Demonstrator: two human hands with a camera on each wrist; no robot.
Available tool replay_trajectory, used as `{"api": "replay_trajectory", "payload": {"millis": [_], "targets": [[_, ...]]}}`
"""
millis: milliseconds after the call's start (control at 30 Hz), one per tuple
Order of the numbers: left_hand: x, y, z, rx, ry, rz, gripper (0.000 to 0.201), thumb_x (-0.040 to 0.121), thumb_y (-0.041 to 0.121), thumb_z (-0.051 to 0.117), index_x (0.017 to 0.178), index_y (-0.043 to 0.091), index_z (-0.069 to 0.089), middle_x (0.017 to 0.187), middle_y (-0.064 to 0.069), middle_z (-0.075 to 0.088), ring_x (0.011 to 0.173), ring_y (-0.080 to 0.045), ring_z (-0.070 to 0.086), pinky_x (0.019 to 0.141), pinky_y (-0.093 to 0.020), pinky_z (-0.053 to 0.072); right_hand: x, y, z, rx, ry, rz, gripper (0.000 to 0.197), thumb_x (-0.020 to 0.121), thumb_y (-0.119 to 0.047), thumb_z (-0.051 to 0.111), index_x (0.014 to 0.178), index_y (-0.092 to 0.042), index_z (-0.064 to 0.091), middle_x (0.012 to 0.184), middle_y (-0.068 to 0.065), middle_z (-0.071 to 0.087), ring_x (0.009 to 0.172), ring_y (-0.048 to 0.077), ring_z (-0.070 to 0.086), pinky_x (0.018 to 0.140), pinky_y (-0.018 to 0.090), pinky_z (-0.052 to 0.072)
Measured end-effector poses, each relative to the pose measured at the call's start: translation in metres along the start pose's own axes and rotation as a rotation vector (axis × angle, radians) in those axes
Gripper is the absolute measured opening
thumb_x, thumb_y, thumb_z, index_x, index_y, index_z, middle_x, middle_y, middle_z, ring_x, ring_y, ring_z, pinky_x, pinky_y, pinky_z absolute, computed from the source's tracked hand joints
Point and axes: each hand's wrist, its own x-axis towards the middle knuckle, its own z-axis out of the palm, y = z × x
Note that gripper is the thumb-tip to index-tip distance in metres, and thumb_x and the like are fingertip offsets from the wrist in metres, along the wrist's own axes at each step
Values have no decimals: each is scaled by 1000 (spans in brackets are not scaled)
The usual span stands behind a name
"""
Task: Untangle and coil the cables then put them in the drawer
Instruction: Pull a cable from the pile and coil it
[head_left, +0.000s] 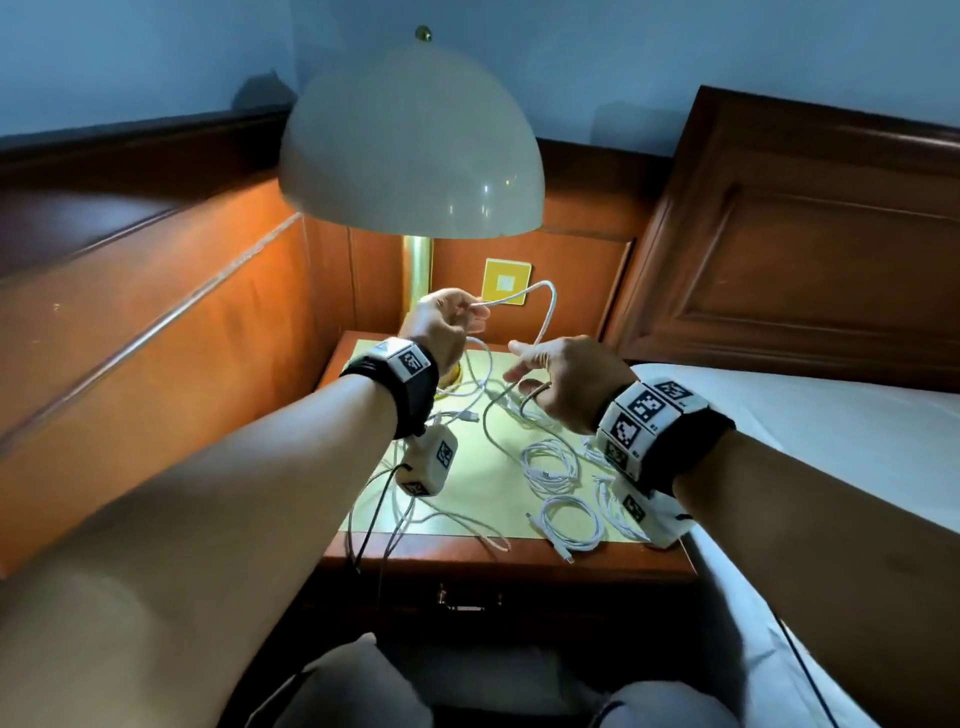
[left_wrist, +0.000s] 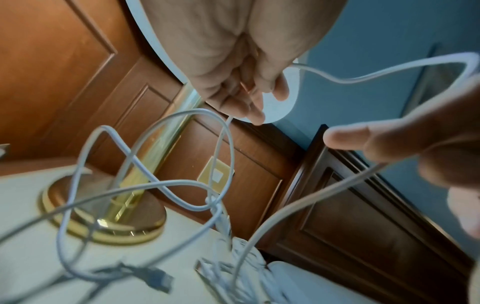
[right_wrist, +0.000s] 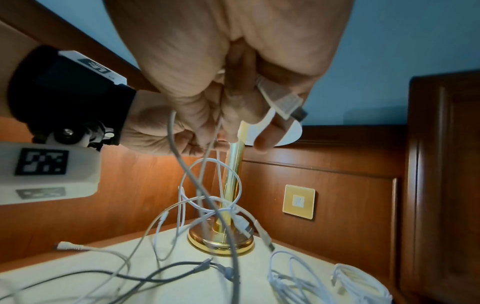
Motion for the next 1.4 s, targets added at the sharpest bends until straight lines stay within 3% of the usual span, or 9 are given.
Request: {"api": "replay_trajectory", "payload": {"millis": [133, 300, 467, 600, 833, 967, 1167, 1267, 1400], "targets": [[-2, -6, -12, 248, 10, 174, 19, 101, 6, 53, 103, 13, 72, 95, 5, 73, 77, -8, 69, 64, -6, 49, 8, 3, 11, 97, 109, 104, 20, 88, -31, 67, 106, -28, 76, 121, -6, 71, 113, 18, 65, 98, 31, 50], [-8, -14, -25, 227, -87, 197, 20, 99, 7, 59, 107, 18, 73, 92, 4, 77, 71, -20, 72, 75, -36, 62, 16, -3, 20, 201, 162, 197, 22, 88, -32, 72, 106, -18, 74, 104, -2, 74, 99, 16, 67, 75, 15, 37], [-22, 0, -31, 161, -193, 219, 16, 98, 1, 58, 109, 4, 69, 92, -7, 75, 58, 4, 63, 58, -19, 53, 29, -20, 33, 240, 58, 222, 44, 77, -49, 80, 111, -22, 71, 111, -5, 73, 102, 13, 66, 85, 21, 48], [-26, 9, -35, 133, -182, 217, 14, 96, 7, 64, 100, 15, 74, 91, 0, 74, 67, -14, 64, 63, -26, 56, 40, -33, 44, 335, 21, 178, 58, 78, -55, 77, 122, -18, 69, 124, -2, 70, 111, 14, 65, 94, 24, 48], [-24, 4, -44, 130, -115, 304, 23, 94, 8, 67, 114, 19, 73, 103, -5, 67, 64, -5, 63, 68, -28, 60, 65, -36, 63, 447, 107, 241, 18, 90, -35, 69, 82, -20, 75, 73, -8, 68, 73, 10, 59, 58, 17, 38], [-19, -26, -60, 305, 47, 203, 19, 92, 28, 69, 108, 32, 61, 98, 4, 62, 86, -20, 65, 78, -42, 60, 75, -29, 51, 582, 216, 259, 14, 95, -26, 65, 90, -21, 76, 78, -7, 71, 65, 2, 61, 61, 13, 41], [-30, -63, -66, 451, -256, -61, 36, 87, 34, 76, 117, 26, 58, 113, 4, 64, 99, -13, 62, 81, -31, 52, 77, -24, 35, 766, 348, 236, 13, 96, -16, 64, 95, -19, 76, 87, -5, 75, 59, -6, 64, 58, 16, 53], [-38, -69, -64, 523, -267, -64, 34, 88, 34, 75, 117, 26, 59, 109, 8, 63, 97, -10, 61, 82, -27, 49, 78, -22, 28, 810, 384, 263, 10, 93, -18, 67, 92, -24, 76, 83, -10, 74, 63, 0, 65, 69, 28, 59], [-41, -71, -61, 536, -202, -60, 15, 94, 28, 68, 108, 23, 63, 104, 5, 69, 91, -15, 68, 85, -35, 56, 73, -25, 15, 813, 469, 274, 9, 93, -19, 68, 92, -23, 76, 72, -18, 69, 49, -5, 60, 58, 16, 55]]}}
